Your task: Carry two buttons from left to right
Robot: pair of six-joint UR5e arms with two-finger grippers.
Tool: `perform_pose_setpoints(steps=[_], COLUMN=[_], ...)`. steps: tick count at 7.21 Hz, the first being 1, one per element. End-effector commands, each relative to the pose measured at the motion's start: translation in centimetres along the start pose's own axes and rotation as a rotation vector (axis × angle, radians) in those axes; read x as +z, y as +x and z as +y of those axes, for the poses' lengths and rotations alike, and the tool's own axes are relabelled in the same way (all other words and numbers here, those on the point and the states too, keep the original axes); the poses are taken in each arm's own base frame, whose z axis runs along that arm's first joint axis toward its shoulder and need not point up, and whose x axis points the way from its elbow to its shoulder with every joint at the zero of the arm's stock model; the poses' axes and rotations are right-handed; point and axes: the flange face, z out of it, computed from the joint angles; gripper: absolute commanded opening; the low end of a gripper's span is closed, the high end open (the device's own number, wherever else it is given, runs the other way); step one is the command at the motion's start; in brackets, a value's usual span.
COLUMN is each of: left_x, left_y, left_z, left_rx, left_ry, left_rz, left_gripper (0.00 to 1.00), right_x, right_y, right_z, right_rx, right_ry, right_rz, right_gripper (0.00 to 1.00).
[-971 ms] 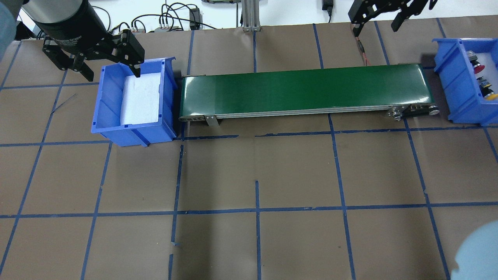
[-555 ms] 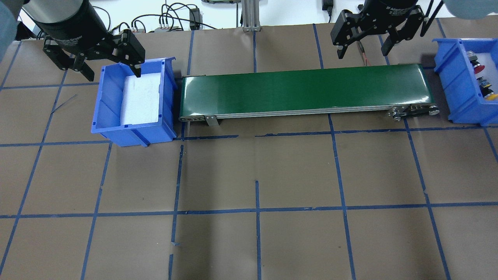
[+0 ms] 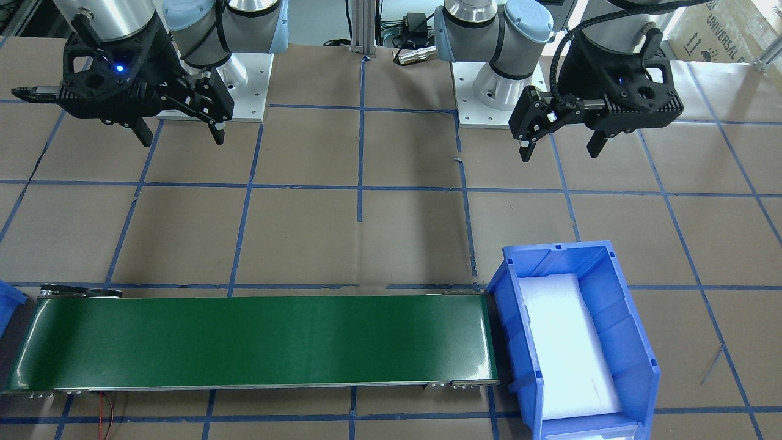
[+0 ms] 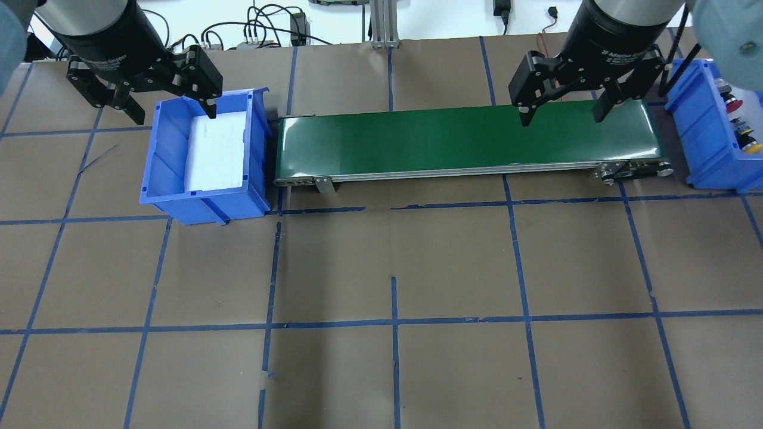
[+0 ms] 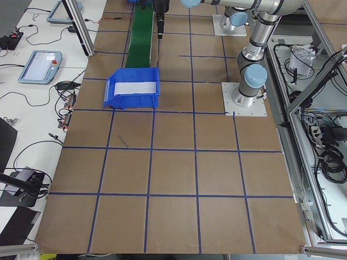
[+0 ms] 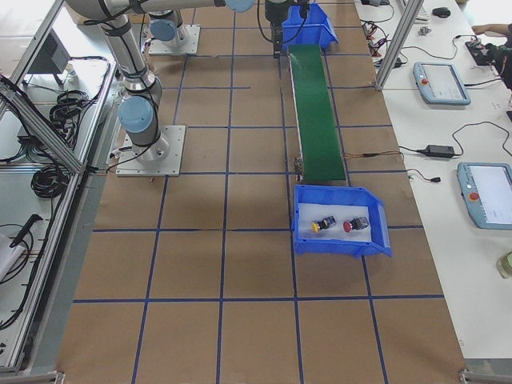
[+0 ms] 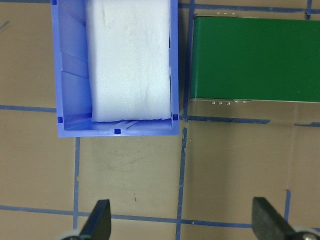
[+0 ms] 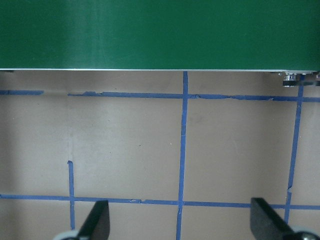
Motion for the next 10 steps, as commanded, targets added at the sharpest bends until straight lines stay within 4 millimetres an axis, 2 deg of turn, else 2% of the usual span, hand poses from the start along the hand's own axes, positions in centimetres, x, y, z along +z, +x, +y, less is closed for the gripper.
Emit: perform_pose_setpoints(steps=[1, 2, 3, 4, 10], left_x=[-0.1, 0.0, 0.0, -0.2, 0.3], left_y=[0.0, 0.0, 0.0, -0.1, 0.0], left_z=[0.2, 0.1, 0.1, 0.2, 0.3], left_rx=[0.001, 0.0, 0.0, -0.002, 0.0], left_ry=[0.0, -0.001, -0.003, 0.002, -0.009], left_rz=[0.001, 0.003, 0.003, 0.001, 0.001], left_gripper=[1.0, 1.0, 1.0, 1.0, 1.0], right_x=[1.4, 1.6, 0.8, 1.8, 1.9], right_y=[0.1, 0.1, 0.9, 1.3, 1.3], right_z=[1.3, 1.0, 0.3, -0.4, -0.4], right_rx=[-0.001, 0.001, 0.014, 0.017, 0.02], right_ry=[-0.039, -0.034, -0.017, -0.04, -0.039], right_rz=[0.003, 0.002, 0.01, 0.025, 0.028], right_gripper=[1.0, 1.0, 1.0, 1.0, 1.0])
